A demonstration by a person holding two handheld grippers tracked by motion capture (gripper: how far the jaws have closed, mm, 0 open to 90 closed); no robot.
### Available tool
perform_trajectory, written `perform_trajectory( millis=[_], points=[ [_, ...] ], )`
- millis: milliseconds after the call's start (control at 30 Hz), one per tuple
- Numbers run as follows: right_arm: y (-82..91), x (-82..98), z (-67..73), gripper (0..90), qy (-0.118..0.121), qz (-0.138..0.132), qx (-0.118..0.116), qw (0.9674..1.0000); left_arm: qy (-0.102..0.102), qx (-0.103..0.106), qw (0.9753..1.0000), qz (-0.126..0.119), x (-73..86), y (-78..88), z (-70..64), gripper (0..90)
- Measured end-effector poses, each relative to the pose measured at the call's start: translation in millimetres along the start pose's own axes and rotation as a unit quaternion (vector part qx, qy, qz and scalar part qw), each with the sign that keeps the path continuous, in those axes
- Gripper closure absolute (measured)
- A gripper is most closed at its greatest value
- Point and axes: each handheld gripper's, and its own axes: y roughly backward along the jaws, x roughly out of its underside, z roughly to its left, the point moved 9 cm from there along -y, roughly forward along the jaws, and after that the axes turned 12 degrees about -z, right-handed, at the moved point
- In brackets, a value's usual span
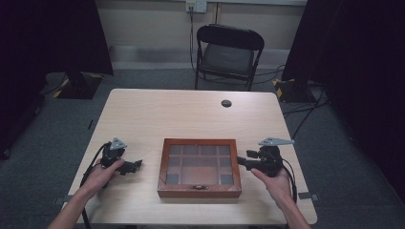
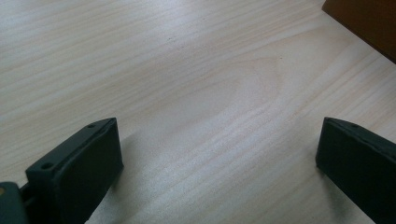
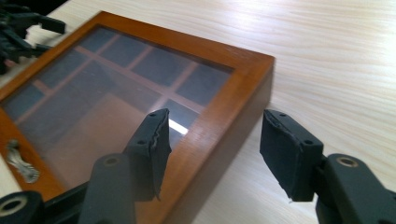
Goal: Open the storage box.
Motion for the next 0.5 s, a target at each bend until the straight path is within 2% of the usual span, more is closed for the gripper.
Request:
perform_trajectory(
  millis=[467,500],
  points=[
    [0.3,-15.0,24.3,46.0,0.0,-0.006,-0.035,0.9994,-0.001,0.0,1.0,0.0,-0.1,0.1,0.3,0.0],
    [0.4,-17.3,28.7,46.9,0.001,-0.008,-0.045,0.999,-0.002,0.0,1.0,0.0,0.0,0.1,0.3,0.0]
  ],
)
